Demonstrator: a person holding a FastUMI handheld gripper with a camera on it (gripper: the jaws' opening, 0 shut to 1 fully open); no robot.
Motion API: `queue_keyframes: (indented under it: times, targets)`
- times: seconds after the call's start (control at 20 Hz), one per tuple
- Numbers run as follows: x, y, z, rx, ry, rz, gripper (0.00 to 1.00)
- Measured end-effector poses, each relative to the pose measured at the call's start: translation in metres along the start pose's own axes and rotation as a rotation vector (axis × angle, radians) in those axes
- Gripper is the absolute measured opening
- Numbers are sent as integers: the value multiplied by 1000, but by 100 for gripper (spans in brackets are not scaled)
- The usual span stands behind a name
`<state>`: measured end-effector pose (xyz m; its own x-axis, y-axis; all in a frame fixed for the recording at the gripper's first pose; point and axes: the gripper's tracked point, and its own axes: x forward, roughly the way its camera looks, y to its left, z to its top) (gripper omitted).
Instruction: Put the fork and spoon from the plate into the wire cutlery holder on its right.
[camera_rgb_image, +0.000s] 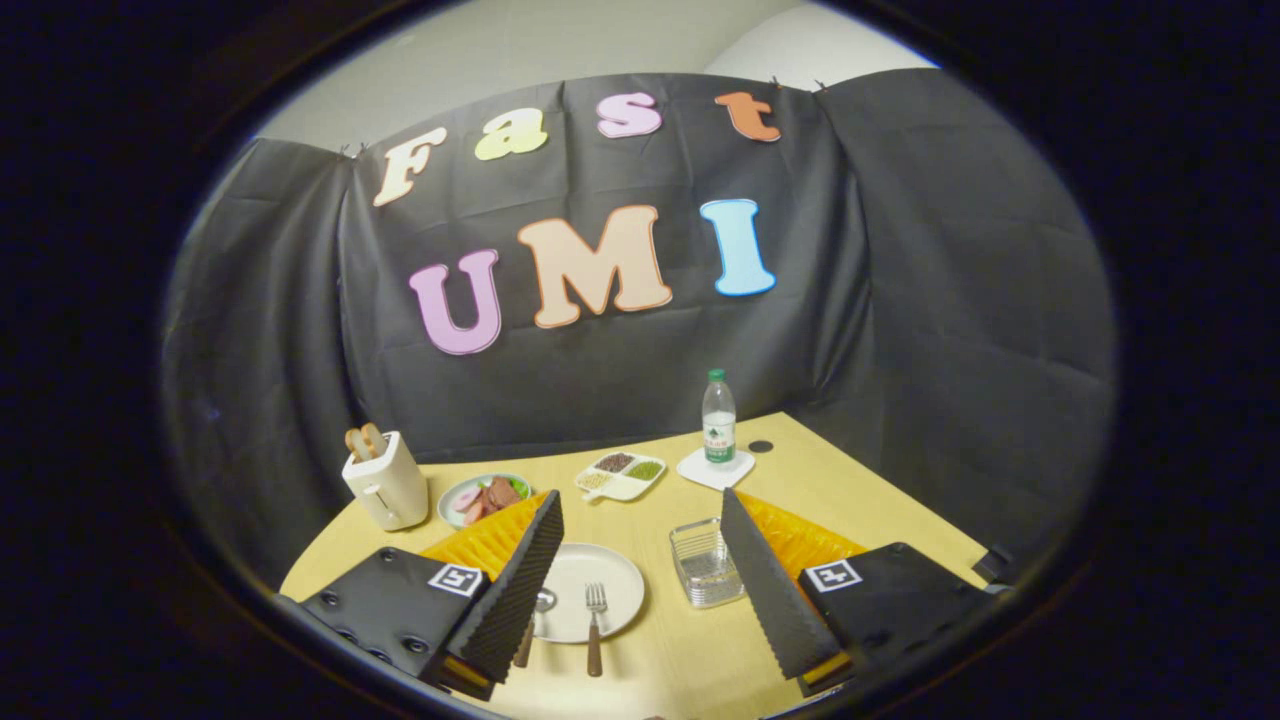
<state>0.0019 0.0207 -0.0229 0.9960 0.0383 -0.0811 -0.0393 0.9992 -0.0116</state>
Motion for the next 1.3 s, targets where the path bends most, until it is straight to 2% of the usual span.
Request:
queue_keyframes:
  times: [0.35,0.7,1.0,1.3]
  targets:
    - [15,14,-25,-24,109,76,100]
    - [40,39,-95,-99,372,188,100]
    - [50,36,-165,-174,615,170,100]
    - [53,45,-220,-269,815,201,100]
